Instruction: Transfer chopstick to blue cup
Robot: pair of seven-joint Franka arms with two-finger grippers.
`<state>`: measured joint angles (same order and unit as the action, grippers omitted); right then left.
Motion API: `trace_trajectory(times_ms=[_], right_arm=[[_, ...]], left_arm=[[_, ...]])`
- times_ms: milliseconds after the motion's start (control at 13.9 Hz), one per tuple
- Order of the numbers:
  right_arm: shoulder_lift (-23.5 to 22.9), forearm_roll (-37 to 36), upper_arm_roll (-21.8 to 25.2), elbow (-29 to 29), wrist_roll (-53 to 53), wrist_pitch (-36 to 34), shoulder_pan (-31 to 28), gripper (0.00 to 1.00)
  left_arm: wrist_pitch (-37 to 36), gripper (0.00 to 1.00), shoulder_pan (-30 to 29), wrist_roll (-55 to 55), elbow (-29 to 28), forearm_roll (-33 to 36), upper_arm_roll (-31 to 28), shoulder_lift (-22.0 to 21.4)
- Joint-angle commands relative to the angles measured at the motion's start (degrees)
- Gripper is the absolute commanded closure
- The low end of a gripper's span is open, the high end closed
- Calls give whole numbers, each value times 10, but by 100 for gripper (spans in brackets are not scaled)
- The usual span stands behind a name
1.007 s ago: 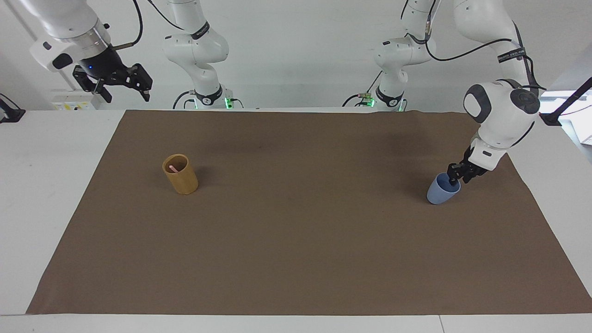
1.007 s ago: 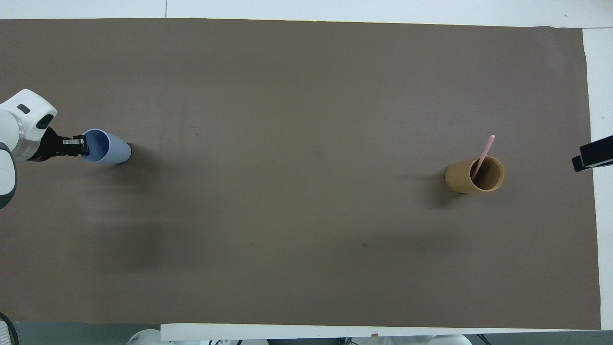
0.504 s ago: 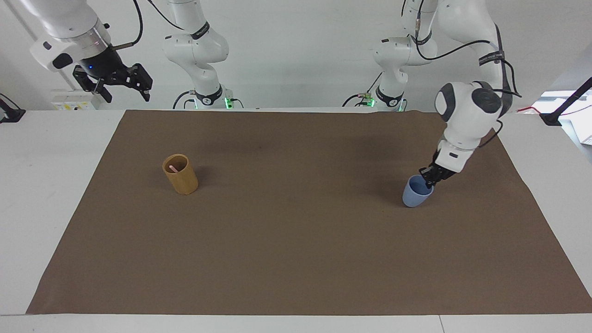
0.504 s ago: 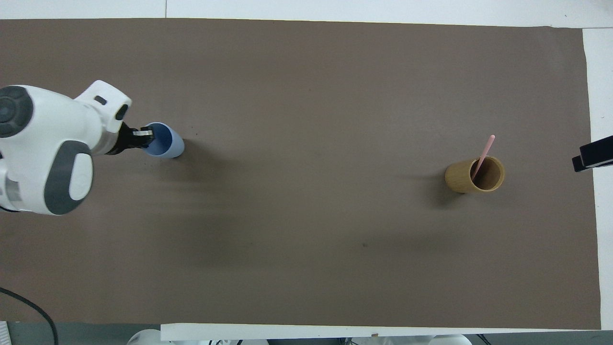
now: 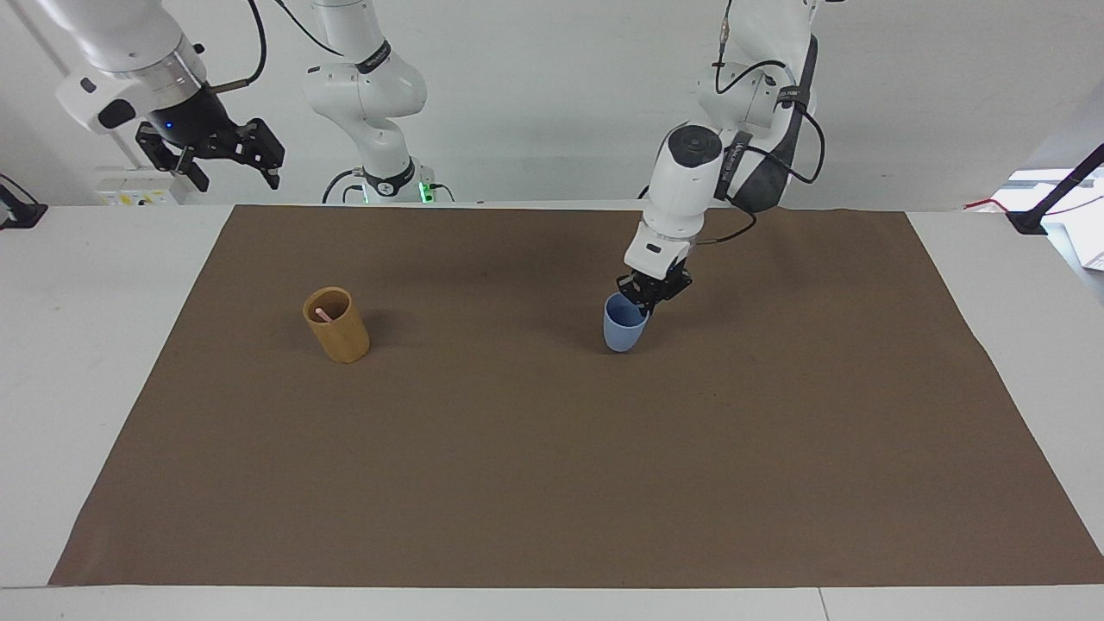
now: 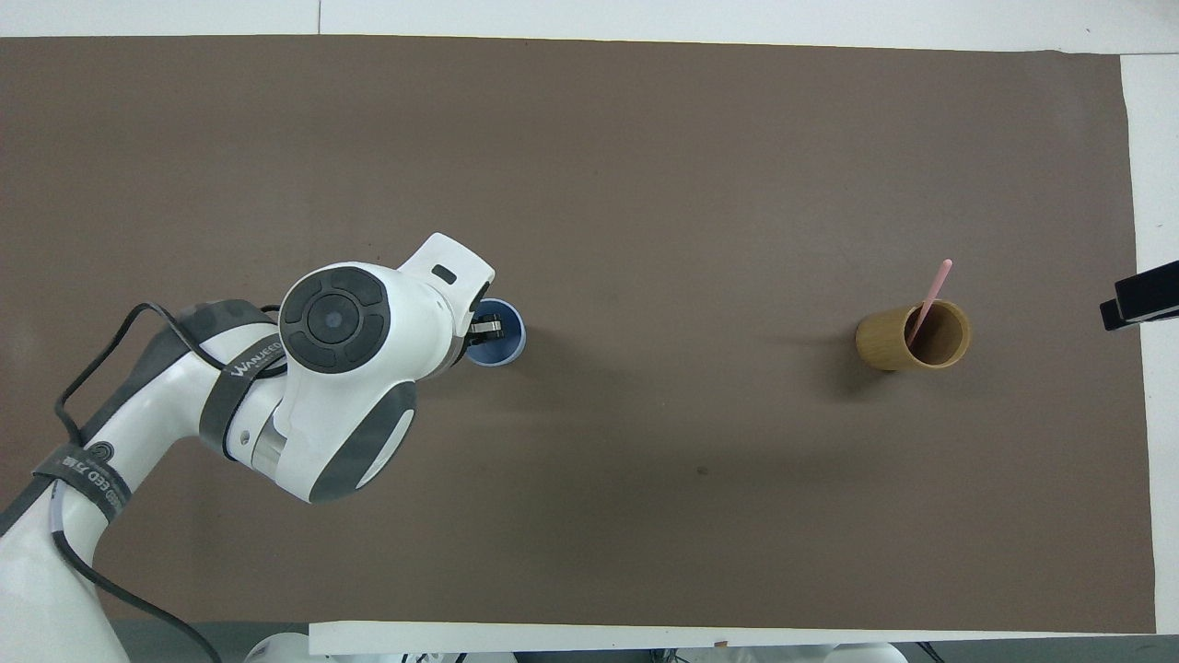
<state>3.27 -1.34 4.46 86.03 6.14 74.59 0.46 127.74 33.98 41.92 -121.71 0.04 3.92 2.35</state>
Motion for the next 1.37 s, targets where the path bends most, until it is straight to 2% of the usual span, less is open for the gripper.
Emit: trace_trajectory(times_ms=[0, 72, 216, 432, 504, 647, 719, 935, 1007, 1295], right_arm=[[14, 7, 0, 19, -3, 7, -3, 0], [14, 7, 0, 19, -3, 7, -3, 0], [14, 7, 0, 19, -4, 7, -2, 0], [14, 7, 0, 19, -6, 7, 1, 0], [14, 7, 0, 19, -8, 7, 3, 0], [16, 7, -1, 29, -3, 20, 0, 0], [26, 9, -1, 53, -2, 60, 0, 0], [87, 28, -2, 210, 24, 254, 27, 0], [98, 41, -2, 257, 46, 321, 29, 0], [83, 79, -2, 340, 155, 448, 31, 0]], left_arm=[[-13, 64, 4, 0, 8, -3, -12, 1], [-14, 2, -2, 4, 19, -3, -13, 5], [-50, 0, -4, 5, 41, -1, -15, 0], [-199, 0, -51, -1, 137, 2, -17, -20], [-251, 0, -79, -4, 169, 8, -17, -30], [-310, 0, -154, -80, 209, 23, -16, -58], [-332, 0, -194, -136, 227, 24, -17, -63], [-400, 0, -296, -303, 307, 40, -16, -46], [-399, 0, -312, -326, 314, 40, -16, -39], [-397, 0, -316, -327, 288, 38, -16, -52]])
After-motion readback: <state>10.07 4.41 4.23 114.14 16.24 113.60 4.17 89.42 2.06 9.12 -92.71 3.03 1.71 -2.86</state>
